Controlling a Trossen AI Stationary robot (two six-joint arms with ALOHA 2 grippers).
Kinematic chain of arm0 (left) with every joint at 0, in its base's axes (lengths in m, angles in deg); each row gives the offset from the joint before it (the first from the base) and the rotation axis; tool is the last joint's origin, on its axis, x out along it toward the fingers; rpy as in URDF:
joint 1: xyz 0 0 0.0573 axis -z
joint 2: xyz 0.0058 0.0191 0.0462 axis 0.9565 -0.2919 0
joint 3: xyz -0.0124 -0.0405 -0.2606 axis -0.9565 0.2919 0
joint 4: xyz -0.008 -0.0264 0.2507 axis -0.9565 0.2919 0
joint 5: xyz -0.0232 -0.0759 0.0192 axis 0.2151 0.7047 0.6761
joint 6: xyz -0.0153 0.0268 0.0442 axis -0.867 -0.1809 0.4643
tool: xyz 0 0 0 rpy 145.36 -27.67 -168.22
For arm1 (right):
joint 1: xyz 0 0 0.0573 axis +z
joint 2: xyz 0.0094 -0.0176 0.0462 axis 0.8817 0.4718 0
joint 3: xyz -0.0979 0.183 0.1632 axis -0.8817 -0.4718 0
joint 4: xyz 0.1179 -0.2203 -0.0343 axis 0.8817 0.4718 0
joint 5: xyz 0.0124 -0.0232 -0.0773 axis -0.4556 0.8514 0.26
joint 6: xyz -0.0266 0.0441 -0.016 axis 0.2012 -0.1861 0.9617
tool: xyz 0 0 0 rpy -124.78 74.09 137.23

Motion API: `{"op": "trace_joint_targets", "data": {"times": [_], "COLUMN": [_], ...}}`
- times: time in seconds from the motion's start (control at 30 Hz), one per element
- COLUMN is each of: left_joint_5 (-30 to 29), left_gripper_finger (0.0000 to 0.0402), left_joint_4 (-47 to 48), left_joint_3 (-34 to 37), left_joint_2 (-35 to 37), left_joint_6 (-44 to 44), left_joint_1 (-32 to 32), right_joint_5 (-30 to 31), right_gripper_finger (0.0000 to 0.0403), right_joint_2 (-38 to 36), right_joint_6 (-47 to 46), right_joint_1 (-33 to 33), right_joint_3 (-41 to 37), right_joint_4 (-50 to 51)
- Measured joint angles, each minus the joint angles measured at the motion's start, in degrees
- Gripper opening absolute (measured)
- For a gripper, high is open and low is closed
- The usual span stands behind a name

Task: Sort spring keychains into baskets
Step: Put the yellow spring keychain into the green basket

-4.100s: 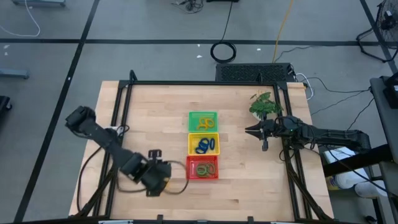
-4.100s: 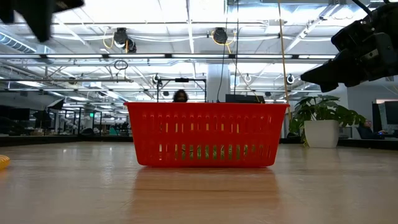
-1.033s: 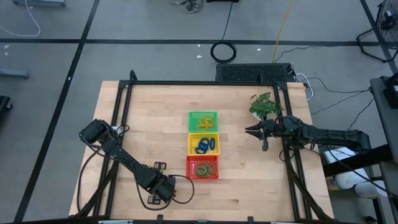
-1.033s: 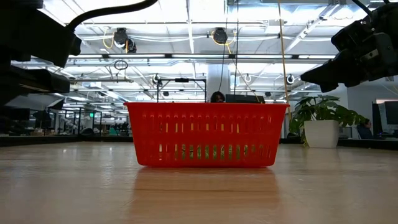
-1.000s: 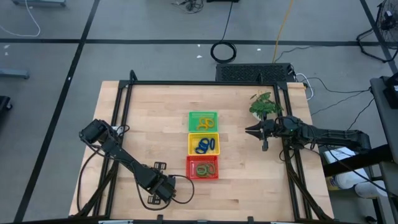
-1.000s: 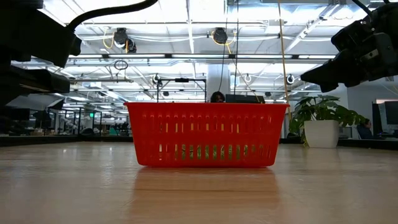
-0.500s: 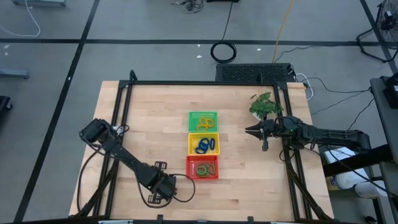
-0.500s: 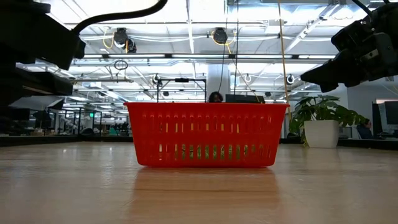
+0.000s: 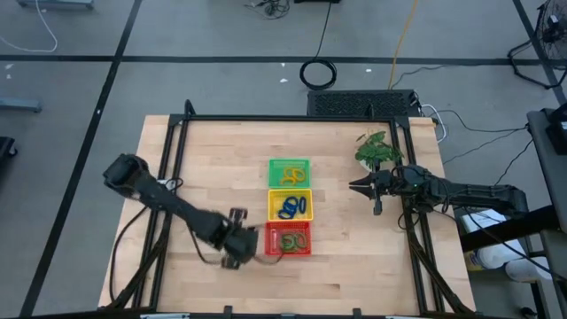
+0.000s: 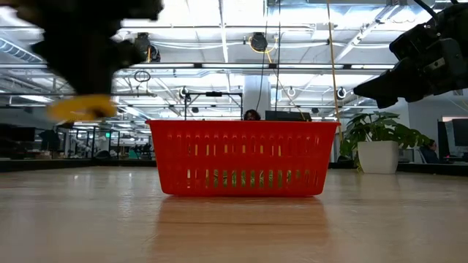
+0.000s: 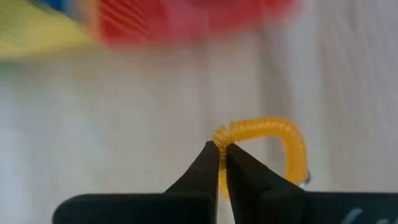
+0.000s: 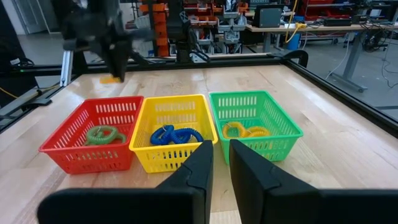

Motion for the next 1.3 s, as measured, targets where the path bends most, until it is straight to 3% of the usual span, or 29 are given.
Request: {"op": "trace_joint_targets", "data": {"times": [0.2,0.4,0.87,1.3], "left_joint_5": [-4.8,-12.2,-13.5,2.7], "left_gripper_finger": [0.0031,0.0017,0.0037,0.0034], "left_joint_4": [0.3,-3.1,-18.3,-34.4], "left_joint_3": [-0.1,-0.1,-0.2,-0.3], "left_joint_2": [6.9,11.4,11.7,9.0], "left_joint_6": [7.0,15.1,33.2,37.7], "left_joint_1": [-3.3,-8.8,-22.8,-33.8], "right_joint_5": [0.0,0.0,0.0,0.0], "right_gripper_finger": [0.0038,0.0039,0.0039,0.0038], "right_joint_2": [0.0,0.0,0.0,0.0], "right_joint_6": [0.0,0.0,0.0,0.0], "right_joint_1": [0.0,0.0,0.0,0.0], "right_joint_3": [0.0,0.0,0.0,0.0], "right_joint_4": [0.0,0.0,0.0,0.0]}}
